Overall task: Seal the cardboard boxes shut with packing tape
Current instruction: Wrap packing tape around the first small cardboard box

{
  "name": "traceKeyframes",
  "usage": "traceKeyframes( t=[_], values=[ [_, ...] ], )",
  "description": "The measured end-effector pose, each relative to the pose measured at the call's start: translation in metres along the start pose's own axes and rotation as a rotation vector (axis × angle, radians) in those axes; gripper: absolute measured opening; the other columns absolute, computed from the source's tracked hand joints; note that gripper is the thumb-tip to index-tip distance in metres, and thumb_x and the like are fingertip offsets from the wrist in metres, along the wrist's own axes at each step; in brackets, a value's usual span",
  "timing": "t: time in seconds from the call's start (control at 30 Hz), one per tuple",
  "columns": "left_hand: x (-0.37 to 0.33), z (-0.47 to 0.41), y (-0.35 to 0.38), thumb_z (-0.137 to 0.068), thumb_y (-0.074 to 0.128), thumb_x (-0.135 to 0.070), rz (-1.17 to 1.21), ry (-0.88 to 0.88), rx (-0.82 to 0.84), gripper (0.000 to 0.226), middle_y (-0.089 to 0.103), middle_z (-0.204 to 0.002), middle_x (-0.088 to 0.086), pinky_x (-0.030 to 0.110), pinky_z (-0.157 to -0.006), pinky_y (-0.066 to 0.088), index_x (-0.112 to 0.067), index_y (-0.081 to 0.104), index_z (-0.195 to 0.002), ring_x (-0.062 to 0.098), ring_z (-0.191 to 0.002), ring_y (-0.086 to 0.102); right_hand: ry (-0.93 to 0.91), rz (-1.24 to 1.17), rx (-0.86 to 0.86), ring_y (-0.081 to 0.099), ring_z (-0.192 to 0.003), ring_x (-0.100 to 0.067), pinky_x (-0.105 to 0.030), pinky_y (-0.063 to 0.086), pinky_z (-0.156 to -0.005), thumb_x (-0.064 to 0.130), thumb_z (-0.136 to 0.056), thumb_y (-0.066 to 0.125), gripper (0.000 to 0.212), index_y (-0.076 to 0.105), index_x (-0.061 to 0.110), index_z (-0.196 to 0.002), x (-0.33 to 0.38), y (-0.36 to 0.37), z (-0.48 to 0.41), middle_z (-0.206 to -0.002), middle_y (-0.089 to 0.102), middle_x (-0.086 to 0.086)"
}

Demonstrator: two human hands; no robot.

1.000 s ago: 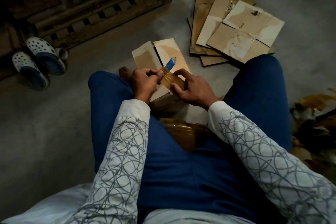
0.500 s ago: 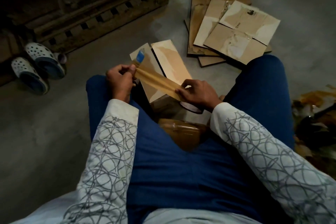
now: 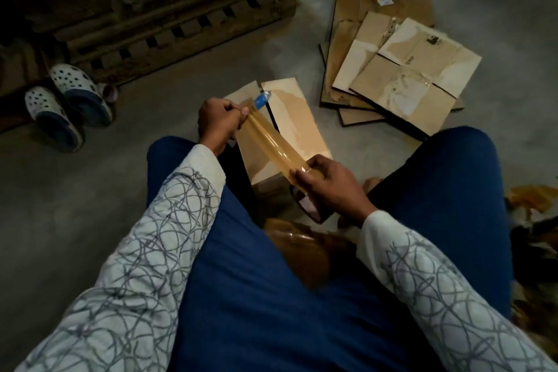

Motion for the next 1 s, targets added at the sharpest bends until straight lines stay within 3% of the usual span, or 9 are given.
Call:
traceKeyframes(
  t=[0.17,0.3,0.37,0.47,0.57,0.67,0.8,1.0],
  values=[
    [0.011,-0.05,0.019,-0.09,0.072,-0.024,-0.036,-0.015,0.034,0.016,0.07,-0.074,0.001,0.048,-0.06,0.063,-0.022,0.071,-0.074,0.021,-0.07,0.071,0.029,0.139,0.026,0.068,-0.088,-0.022,-0.04,0.058,-0.08,0.067,-0.092,0.051,0.053,0.049,0.026,-0.125,0.007,0.022,-0.038,-0.111,0.068,-0.005],
    [0.022,-0.093,0.036,-0.087,0.073,-0.035,-0.097,0.0,0.044,0.017,0.069,-0.077,-0.016,0.048,-0.085,0.059,-0.032,0.069,-0.071,0.015,-0.085,0.069,0.09,0.264,-0.03,0.058,-0.105,-0.037,-0.046,0.051,-0.093,0.069,-0.092,0.045,0.058,0.046,0.027,-0.133,0.001,0.031,-0.07,-0.125,0.052,-0.013],
    [0.018,-0.112,0.047,-0.088,0.072,-0.035,-0.132,0.054,0.069,0.009,0.07,-0.088,-0.015,0.047,-0.094,0.054,-0.031,0.072,-0.081,0.017,-0.096,0.067,0.124,0.24,-0.028,0.056,-0.11,-0.037,-0.047,0.051,-0.094,0.066,-0.094,0.046,0.056,0.046,0.027,-0.134,-0.004,0.033,-0.086,-0.134,0.044,-0.012],
    [0.01,-0.138,0.067,-0.095,0.066,-0.028,-0.183,0.124,0.14,0.016,0.07,-0.1,-0.001,0.033,-0.09,0.051,-0.015,0.072,-0.101,0.019,-0.1,0.065,0.16,0.168,-0.009,0.056,-0.114,-0.032,-0.045,0.051,-0.094,0.063,-0.095,0.048,0.055,0.047,0.025,-0.134,-0.01,0.04,-0.111,-0.143,0.044,-0.007],
    [0.012,-0.162,0.086,-0.099,0.059,-0.029,-0.259,0.113,0.228,0.018,0.065,-0.104,0.0,0.03,-0.085,0.046,-0.014,0.067,-0.104,0.017,-0.1,0.059,0.217,0.116,0.015,0.056,-0.111,-0.03,-0.043,0.051,-0.092,0.063,-0.094,0.049,0.056,0.046,0.023,-0.133,-0.014,0.052,-0.133,-0.139,0.05,-0.008],
    [0.021,-0.187,0.1,-0.1,0.056,-0.031,-0.388,0.119,0.273,0.024,0.067,-0.118,0.009,0.036,-0.094,0.048,-0.012,0.065,-0.111,0.027,-0.111,0.06,0.304,0.124,-0.002,0.056,-0.112,-0.033,-0.048,0.051,-0.094,0.066,-0.092,0.046,0.06,0.042,0.025,-0.135,-0.015,0.063,-0.149,-0.138,0.049,-0.009],
    [0.029,-0.211,0.106,-0.101,0.054,-0.035,-0.482,0.147,0.264,0.029,0.066,-0.121,0.011,0.036,-0.095,0.046,-0.011,0.065,-0.113,0.029,-0.115,0.059,0.305,0.182,-0.104,0.056,-0.11,-0.038,-0.039,0.043,-0.085,0.061,-0.096,0.044,0.054,0.044,0.024,-0.135,-0.004,0.068,-0.166,-0.134,0.045,-0.01],
    [0.037,-0.24,0.108,-0.099,0.056,-0.031,-0.458,0.145,0.232,0.024,0.067,-0.119,0.009,0.036,-0.094,0.047,-0.013,0.067,-0.109,0.027,-0.113,0.061,0.365,0.226,-0.128,0.056,-0.107,-0.039,-0.045,0.047,-0.089,0.056,-0.096,0.044,0.052,0.049,0.017,-0.129,0.012,0.067,-0.198,-0.12,0.052,-0.014]
  ],
)
Point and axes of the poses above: each hand's wrist, its own z-axis away from the middle knuckle, its own y-axis out of the palm, x = y × z, the point moved 4 cm from there along -z, towards the middle knuckle
